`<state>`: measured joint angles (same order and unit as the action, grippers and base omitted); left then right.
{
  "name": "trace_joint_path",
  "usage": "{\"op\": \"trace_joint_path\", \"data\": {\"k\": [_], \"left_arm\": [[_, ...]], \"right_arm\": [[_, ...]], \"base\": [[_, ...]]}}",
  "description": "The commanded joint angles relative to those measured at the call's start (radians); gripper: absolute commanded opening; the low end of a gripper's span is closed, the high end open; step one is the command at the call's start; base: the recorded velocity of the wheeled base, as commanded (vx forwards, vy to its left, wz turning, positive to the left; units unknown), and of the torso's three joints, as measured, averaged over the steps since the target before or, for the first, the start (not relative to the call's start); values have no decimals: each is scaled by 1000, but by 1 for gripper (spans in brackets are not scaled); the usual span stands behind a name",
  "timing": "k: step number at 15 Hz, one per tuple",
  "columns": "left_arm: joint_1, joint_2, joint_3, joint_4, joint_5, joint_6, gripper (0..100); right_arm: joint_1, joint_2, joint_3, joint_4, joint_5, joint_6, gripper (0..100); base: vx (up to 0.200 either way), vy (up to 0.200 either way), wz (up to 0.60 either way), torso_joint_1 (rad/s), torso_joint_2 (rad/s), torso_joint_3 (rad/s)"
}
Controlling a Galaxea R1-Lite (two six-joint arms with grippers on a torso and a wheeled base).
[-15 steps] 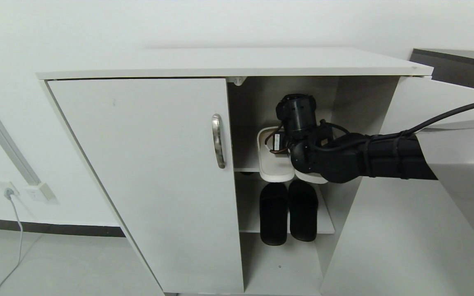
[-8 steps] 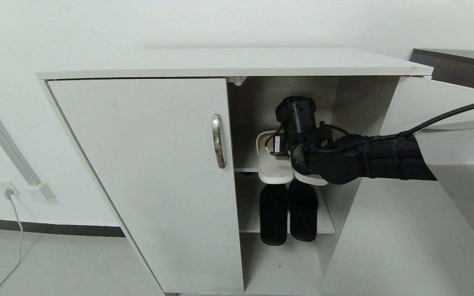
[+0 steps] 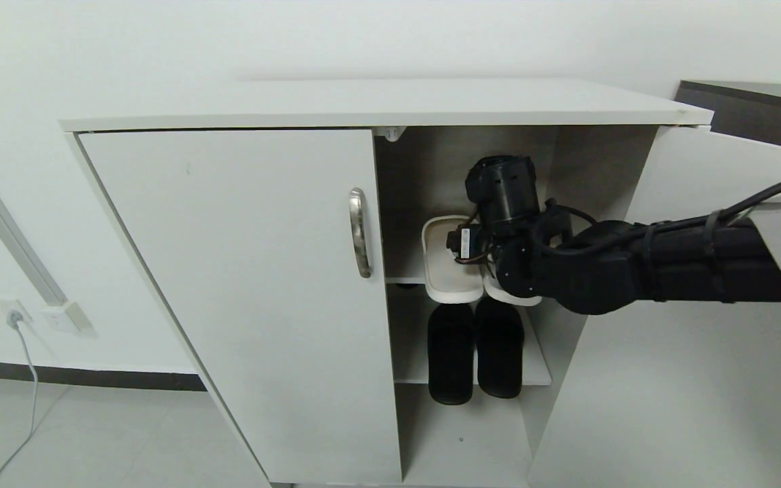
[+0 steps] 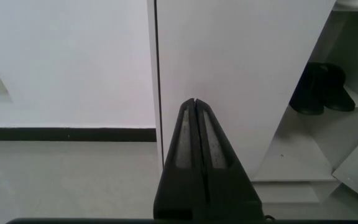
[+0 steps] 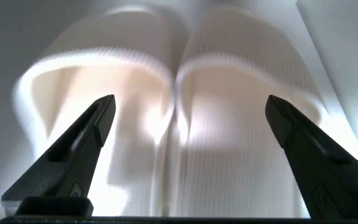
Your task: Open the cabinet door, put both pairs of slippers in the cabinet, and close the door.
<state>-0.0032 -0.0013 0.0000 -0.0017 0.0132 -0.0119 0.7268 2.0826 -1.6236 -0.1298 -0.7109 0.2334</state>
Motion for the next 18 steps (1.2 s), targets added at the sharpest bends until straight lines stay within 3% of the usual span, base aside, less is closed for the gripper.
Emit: {"op": "trace_joint_path", "data": {"k": [1,9,10,13,18], "left_arm": [[0,1,0,0,1,0,0],[0,1,0,-1,1,-2,0],[0,1,0,0,1,-2,0],[0,1,0,0,1,-2,0],[0,1,0,0,1,-2,0]], "right_arm": [[49,-119,116,-21,-1,1,100],[177,-282,511,-307,4,-3,100],[180,-285,547,-338,5,-2,0],[180,-292,623,-415,8,-2,0],[183,-289,627,-419,7,-2,0]], "base": [[0,0,0,0,0,0],[0,0,0,0,0,0],[0,0,0,0,0,0],[0,0,0,0,0,0],[0,0,0,0,0,0]]}}
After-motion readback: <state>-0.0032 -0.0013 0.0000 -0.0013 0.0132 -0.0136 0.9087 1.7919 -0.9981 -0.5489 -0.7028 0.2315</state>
